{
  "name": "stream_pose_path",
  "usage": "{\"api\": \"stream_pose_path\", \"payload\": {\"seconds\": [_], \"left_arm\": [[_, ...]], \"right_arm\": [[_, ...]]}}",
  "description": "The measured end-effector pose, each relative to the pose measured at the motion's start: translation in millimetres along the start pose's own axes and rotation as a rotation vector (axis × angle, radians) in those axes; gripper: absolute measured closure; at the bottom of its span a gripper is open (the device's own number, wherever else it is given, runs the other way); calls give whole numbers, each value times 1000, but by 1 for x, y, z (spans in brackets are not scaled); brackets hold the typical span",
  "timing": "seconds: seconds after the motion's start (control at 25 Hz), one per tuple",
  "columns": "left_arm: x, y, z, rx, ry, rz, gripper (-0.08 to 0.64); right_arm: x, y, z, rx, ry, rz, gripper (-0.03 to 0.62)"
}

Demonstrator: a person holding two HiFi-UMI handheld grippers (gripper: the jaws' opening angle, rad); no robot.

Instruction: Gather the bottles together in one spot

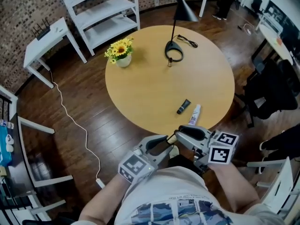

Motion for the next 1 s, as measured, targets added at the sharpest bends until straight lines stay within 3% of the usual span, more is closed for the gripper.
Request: {"api": "stream_pose_path", "payload": {"seconds": [0.16,0.32,0.44,0.6,0.8,1.0], "left_arm": [[13,-17,-12,-32,-57,-67,425],[31,-17,-38,-106,-197,-142,426],[41,-4,-63,-169,-293,-165,426],[46,27,-93,-220,-362,-203,426],[42,62,-120,-263,-488,-242,426],[36,87,-139,-305,-537,-269,426]], "right_arm": [[-13,-3,5,90,-110,33,485],[-43,-11,35,196,-248,19,485],[-79,-9,66,244,-316,20,485],[-137,-2,117,305,-421,22,485],[-198,19,180,330,-518,-1,485],[-240,48,232,339,-597,-17,485]]}}
Point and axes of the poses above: the fingertips, and each gripper's own axes: y forward along the fingers, z to its right, x out of its underside, the point moved 3 cm from there along -y, backward along the fingers, and after that the axes turned 15 degrees about y, right-handed, at the moved point
